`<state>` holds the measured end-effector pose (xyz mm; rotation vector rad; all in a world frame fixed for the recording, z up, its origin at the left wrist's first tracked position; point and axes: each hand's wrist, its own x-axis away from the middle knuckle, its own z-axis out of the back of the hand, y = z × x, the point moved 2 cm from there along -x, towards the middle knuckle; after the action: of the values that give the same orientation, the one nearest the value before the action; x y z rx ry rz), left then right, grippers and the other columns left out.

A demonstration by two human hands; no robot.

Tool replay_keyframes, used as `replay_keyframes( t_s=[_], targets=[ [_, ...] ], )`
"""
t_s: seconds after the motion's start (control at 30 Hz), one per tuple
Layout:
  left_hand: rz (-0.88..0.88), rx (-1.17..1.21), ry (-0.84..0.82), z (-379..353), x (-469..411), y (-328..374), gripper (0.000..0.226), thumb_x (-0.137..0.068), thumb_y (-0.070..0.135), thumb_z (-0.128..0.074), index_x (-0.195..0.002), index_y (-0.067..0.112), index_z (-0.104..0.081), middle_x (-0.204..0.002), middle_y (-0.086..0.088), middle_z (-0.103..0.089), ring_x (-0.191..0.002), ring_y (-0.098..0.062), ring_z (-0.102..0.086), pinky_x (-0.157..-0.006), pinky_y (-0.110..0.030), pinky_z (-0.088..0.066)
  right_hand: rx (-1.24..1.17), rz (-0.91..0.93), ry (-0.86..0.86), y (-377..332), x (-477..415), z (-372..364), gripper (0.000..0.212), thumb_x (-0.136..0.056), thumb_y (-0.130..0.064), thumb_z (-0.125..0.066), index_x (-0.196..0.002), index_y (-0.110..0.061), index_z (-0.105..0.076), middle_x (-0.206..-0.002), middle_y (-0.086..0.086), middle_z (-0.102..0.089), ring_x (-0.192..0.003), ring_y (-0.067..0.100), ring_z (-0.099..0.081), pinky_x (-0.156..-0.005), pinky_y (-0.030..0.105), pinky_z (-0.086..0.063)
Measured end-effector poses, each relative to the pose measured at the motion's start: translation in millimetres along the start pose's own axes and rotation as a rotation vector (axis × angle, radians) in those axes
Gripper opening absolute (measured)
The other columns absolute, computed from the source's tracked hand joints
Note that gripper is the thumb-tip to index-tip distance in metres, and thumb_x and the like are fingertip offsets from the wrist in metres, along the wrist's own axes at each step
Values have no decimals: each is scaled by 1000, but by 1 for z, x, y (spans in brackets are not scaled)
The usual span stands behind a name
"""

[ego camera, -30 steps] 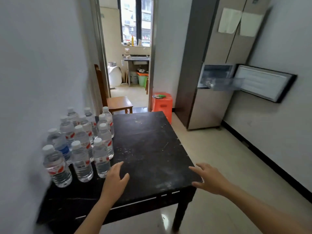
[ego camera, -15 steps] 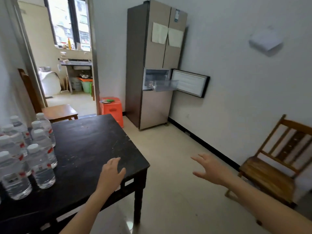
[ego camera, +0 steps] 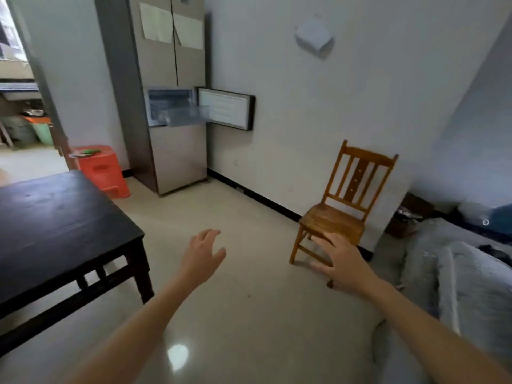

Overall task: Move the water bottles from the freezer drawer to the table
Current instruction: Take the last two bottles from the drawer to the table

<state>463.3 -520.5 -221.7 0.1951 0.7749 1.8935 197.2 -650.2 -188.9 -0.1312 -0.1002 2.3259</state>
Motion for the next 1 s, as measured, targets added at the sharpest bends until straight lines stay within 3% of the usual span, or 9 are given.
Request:
replay_keyframes(
  t_s=[0.37,0.67,0.9,1.0],
  targets=[
    [-117,-72,-20,-53,-32,87,49,-90,23,-52,-136,10,-40,-142,-10,-40,-130,-28,-33,-106,-34,-25,12,-140,20,107,36,2,63,-91,-47,-44,-145,-26,-18,-153,7,-17,-142,22,-11,-113,34,-16],
    [-47,112,58,-116,-140,118,46,-90,20,-53,-133,9,-43,-139,-10,-43,-128,-27,-36,-104,-36,-30,78,-150,51,199,-53,29,63,-90,-51,-44,-144,-26,-22,-153,5,-17,-141,24,-13,-116,44,-17],
    [-58,157,54,-158,-253,152,45,-89,17,-55,-131,5,-45,-135,-16,-46,-125,-31,-39,-103,-39,-31,103,-195,49,278,-126,39,68,-84,-62,-37,-141,-27,-26,-149,2,-23,-138,21,-20,-114,43,-21],
    [-65,136,40,-175,-282,159,44,-88,15,-56,-130,4,-46,-134,-17,-47,-125,-32,-40,-103,-39,-31,53,-224,17,304,-148,27,62,-88,-53,-44,-141,-27,-26,-149,1,-23,-138,21,-19,-114,42,-20]
  ],
)
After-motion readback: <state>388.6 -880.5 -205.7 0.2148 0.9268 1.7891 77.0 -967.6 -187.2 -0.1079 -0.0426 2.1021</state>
